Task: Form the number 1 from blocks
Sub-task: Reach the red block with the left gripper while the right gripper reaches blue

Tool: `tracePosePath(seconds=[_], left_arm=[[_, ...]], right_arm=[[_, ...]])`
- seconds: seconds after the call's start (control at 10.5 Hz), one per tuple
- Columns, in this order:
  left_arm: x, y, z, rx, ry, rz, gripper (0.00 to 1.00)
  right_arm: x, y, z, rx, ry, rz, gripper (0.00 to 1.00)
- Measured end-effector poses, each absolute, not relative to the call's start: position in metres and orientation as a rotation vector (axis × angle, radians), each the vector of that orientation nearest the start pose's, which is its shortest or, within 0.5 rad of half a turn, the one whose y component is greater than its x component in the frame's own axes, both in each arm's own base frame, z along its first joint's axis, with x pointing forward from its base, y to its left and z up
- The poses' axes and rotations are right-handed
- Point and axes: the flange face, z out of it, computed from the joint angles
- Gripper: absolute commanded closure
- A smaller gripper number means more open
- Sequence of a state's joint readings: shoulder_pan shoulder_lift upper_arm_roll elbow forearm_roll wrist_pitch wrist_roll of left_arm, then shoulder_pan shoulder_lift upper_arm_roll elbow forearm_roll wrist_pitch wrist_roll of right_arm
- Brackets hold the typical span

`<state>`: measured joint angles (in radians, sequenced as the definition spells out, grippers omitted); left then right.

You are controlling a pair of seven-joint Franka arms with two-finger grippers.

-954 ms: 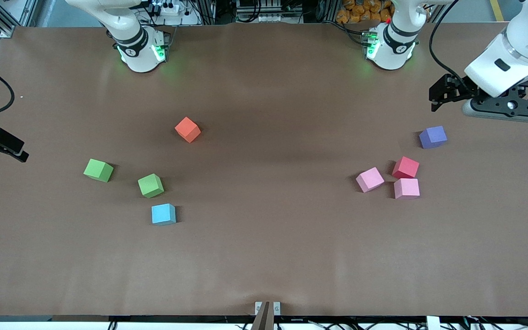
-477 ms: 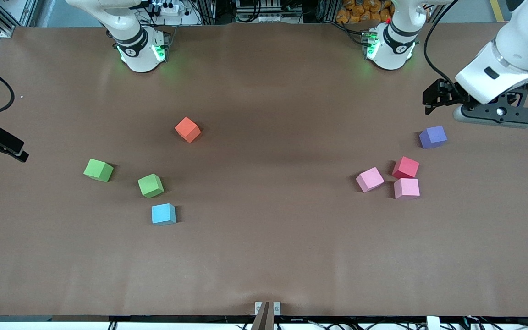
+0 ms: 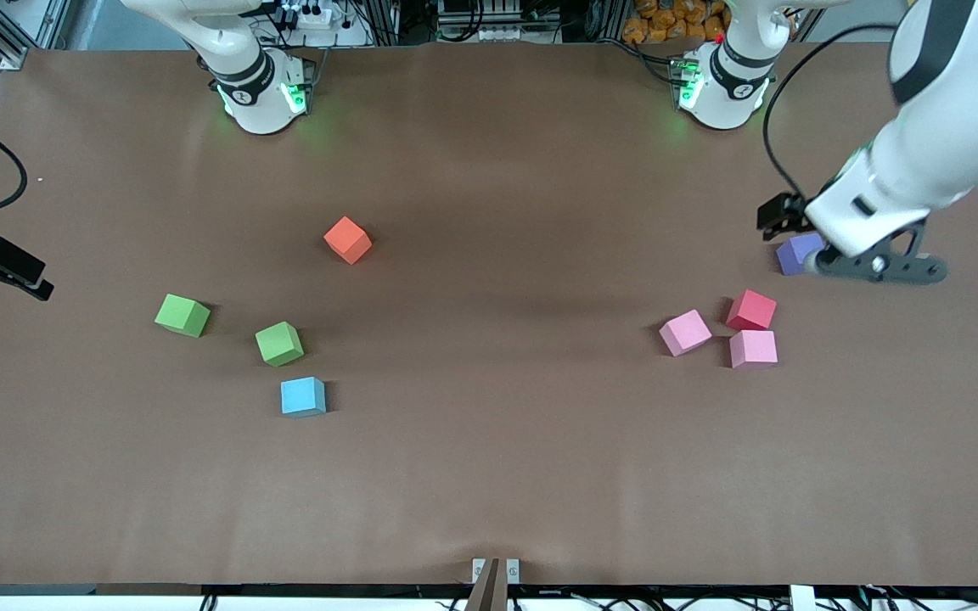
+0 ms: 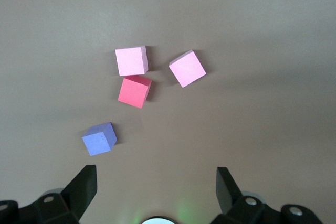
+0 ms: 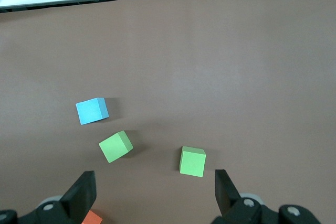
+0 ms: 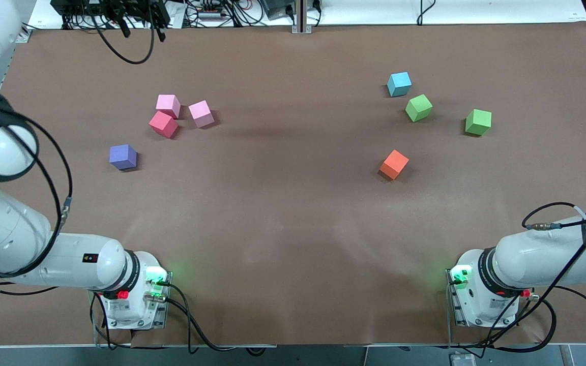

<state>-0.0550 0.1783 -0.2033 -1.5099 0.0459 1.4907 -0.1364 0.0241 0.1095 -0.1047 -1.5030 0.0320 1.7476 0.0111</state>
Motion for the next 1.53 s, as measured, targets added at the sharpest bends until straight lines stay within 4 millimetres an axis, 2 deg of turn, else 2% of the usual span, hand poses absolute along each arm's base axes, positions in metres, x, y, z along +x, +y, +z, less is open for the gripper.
tracePosePath(seconds=[0.19,0.38,0.67,0.86,0.95,1.05,1.34,1.53], left_arm=[[0.593,-0.134,0.503,-3.059,0.179,0.351,0.0],[0.604,-0.125,0.457,-3.04,0.172,0.339,0.0],[0.615,-0.098,0.395,-2.993,0.157,0.333,0.0],[0.612,-0.095,0.346,-2.992,0.182,0.308,0.0],[0.607,-0.096,0.327,-2.998,0.194,0.3,0.0],[0.606,-0.094,0.315,-3.004,0.193,0.293,0.0],[0.614,-0.068,0.294,-3.027,0.134,0.266,0.0],[0.615,-0.06,0.278,-3.027,0.122,0.287,0.0]], right_arm=[[0.606,-0.042,0.604,-3.117,0.145,-0.197,0.0],[0.611,-0.039,0.595,-3.119,0.138,-0.181,0.0],[0.624,-0.03,0.579,-3.121,0.118,-0.197,0.0],[0.633,-0.024,0.566,-3.122,0.103,-0.213,0.0],[0.64,-0.016,0.553,-3.123,0.082,-0.221,0.0],[0.647,-0.003,0.537,-3.123,0.053,-0.235,0.0],[0.667,0.044,0.477,-3.127,-0.054,-0.225,0.0],[0.676,0.062,0.443,-3.102,-0.063,-0.2,0.0]])
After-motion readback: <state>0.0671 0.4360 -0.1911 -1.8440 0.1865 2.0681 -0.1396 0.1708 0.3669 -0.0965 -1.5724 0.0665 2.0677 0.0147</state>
